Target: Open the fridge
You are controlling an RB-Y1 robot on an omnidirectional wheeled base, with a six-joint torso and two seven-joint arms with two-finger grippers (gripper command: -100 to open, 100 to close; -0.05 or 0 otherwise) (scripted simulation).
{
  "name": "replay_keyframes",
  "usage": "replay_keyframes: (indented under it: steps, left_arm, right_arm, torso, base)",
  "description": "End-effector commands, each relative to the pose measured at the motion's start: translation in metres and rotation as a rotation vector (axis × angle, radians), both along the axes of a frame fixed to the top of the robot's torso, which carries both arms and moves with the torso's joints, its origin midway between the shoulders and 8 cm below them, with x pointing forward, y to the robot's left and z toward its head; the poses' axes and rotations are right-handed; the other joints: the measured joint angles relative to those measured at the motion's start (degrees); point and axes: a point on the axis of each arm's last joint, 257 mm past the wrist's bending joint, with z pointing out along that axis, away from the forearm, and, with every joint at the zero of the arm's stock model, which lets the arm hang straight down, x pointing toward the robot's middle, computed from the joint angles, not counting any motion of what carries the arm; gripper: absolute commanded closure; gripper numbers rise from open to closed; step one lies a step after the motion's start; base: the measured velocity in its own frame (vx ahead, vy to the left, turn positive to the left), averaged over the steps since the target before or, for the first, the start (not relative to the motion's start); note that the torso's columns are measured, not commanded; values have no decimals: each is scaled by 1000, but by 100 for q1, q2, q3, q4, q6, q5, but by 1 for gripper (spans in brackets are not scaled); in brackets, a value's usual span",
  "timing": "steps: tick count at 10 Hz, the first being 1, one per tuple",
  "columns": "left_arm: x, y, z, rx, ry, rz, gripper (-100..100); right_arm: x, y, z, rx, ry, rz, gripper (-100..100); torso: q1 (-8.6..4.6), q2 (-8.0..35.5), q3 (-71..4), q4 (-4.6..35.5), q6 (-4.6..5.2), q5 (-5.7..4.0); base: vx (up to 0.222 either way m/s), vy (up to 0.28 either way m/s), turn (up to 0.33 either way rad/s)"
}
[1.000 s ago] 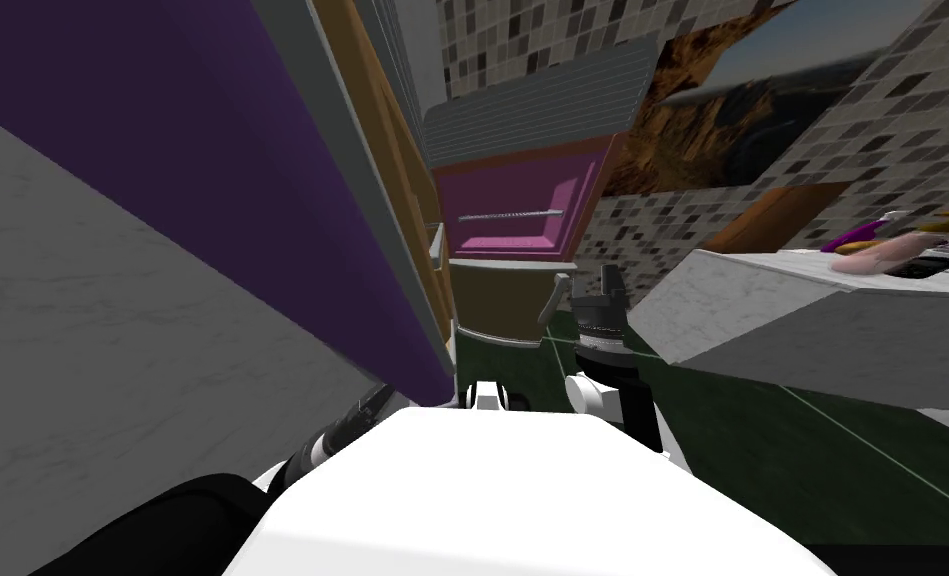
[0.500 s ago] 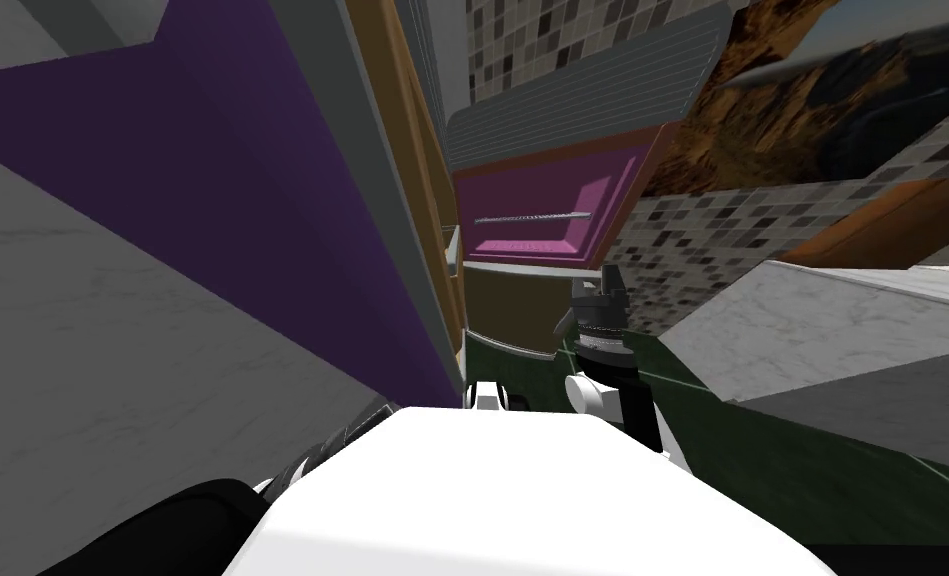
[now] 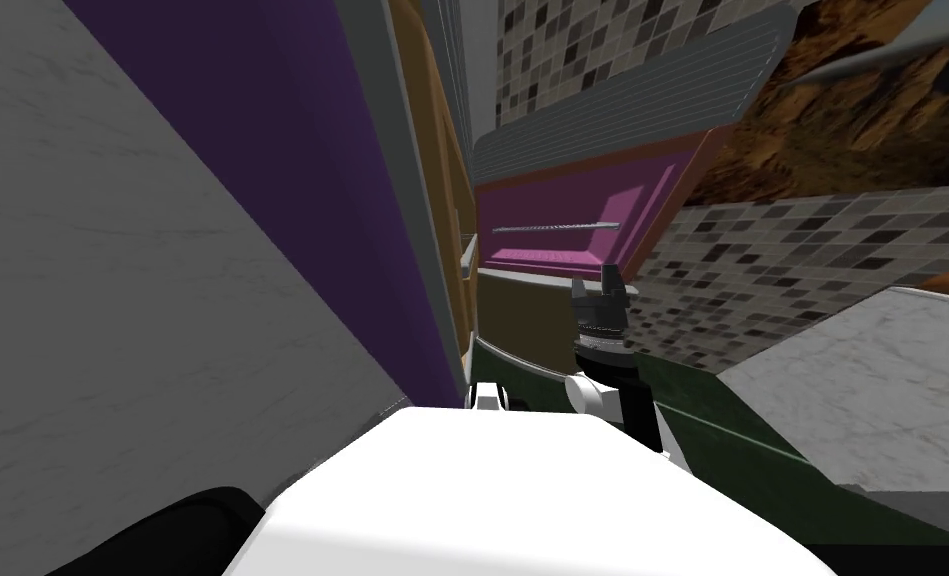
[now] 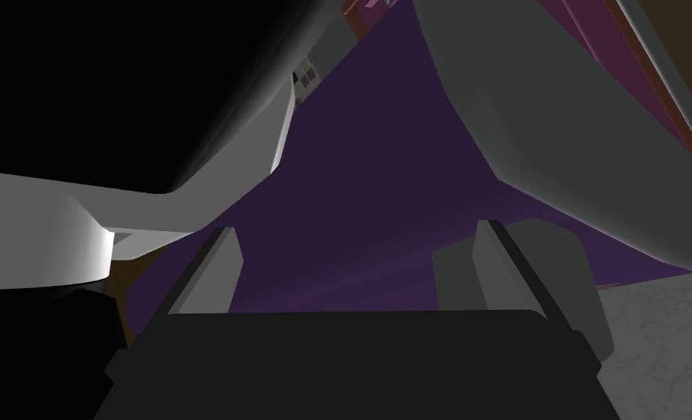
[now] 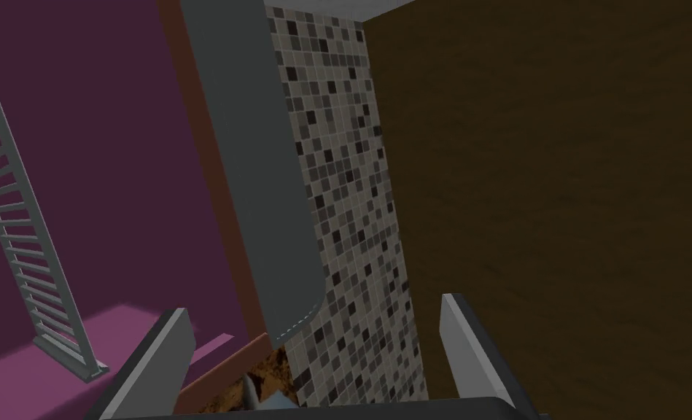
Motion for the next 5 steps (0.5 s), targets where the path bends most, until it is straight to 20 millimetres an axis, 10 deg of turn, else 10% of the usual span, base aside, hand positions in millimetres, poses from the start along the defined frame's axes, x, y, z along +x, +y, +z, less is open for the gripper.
replay_keyframes:
  steps: [1, 2, 3, 5]
  left_arm:
    - [-19, -12, 15, -23, 1, -60, -100]
    - [-15, -11, 14, -20, -1, -53, -100]
    - [-16, -11, 14, -22, -2, -54, 0]
    - [-16, -11, 14, -21, -2, -54, 0]
  right_arm:
    - [0, 0, 0, 0, 0, 0, 0]
    - [0, 0, 0, 0, 0, 0, 0]
    - [0, 0, 0, 0, 0, 0, 0]
    - [0, 0, 0, 0, 0, 0, 0]
  torso:
    - [10, -68, -31, -21, 5, 6]
    - [8, -120, -51, -44, 23, 13]
    - [-4, -82, -36, -35, 16, 7]
    - [-20, 41, 29, 11, 4, -4]
  base:
    - [98, 14, 125]
    - [-60, 10, 13]
    - [-115, 9, 29]
    - [-88, 9, 19]
